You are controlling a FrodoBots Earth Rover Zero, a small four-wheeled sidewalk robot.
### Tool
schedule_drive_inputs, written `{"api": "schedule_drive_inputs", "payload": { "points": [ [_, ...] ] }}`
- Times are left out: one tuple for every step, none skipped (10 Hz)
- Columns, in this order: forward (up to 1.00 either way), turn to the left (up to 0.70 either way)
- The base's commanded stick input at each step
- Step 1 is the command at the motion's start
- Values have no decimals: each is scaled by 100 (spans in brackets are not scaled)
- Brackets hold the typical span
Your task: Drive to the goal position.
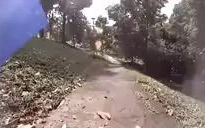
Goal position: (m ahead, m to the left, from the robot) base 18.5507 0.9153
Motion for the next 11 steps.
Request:
{"api": "schedule_drive_inputs", "payload": {
  "points": [
    [50, 0],
    [50, 0],
    [50, 0],
    [50, 0],
    [50, 0],
    [50, 0],
    [50, 0],
    [50, 0],
    [50, -31],
    [50, -38],
    [50, -17]
  ]
}}
